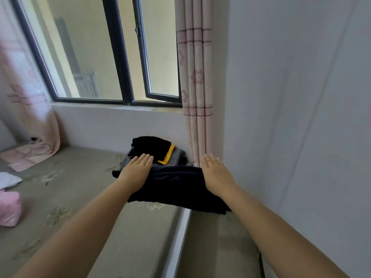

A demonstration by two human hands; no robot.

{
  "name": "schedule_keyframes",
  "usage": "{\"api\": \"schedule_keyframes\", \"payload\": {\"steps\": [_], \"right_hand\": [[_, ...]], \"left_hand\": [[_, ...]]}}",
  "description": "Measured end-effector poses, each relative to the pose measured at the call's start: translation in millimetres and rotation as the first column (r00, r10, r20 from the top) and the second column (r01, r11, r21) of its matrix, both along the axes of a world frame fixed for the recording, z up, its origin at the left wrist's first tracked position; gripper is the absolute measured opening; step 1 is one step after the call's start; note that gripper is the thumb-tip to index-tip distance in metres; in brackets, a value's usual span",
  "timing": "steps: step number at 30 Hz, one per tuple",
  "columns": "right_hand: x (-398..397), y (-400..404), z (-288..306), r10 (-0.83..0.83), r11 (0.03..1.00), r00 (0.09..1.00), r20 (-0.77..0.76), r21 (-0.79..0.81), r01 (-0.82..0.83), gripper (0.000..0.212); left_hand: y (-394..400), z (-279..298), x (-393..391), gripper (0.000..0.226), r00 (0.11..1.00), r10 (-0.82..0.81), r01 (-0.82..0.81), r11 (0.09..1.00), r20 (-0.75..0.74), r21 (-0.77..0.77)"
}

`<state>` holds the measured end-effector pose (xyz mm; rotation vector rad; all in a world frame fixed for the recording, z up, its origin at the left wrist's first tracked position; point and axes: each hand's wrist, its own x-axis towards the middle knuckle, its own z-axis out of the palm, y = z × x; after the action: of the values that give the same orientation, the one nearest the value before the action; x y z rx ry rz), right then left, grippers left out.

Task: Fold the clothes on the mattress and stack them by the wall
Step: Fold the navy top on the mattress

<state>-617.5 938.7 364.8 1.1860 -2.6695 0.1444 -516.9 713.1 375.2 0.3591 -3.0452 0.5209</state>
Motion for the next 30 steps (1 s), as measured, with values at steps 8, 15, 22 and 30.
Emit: {"api": "schedule_keyframes", "payload": {"steps": [8,15,22,30], "right_hand": [[-147,-125,-26,0.166,0.984,0.984,0.062,0.058,-0.17,0.06],[-256,-257,-60,0.22,0.965,0.964,0.15,0.111,-0.237,0.059],[-352,-365,-71,0.23,0.955,0.941,0.249,0.128,-0.268,0.061],[-493,-494,-55,0.288,0.946,0.911,0.296,0.058,-0.318,0.059]], "left_hand": [[-102,-27,-103,0.057,0.987,0.163,-0.163,0.985,-0.004,0.06],[-230,-56,-205,0.057,0.976,0.213,-0.216,0.973,0.043,0.083],[-326,-71,-294,0.06,0.949,0.29,-0.301,0.949,0.127,0.088],[-446,-60,-432,0.053,0.914,0.397,-0.402,0.913,0.082,0.069]]}}
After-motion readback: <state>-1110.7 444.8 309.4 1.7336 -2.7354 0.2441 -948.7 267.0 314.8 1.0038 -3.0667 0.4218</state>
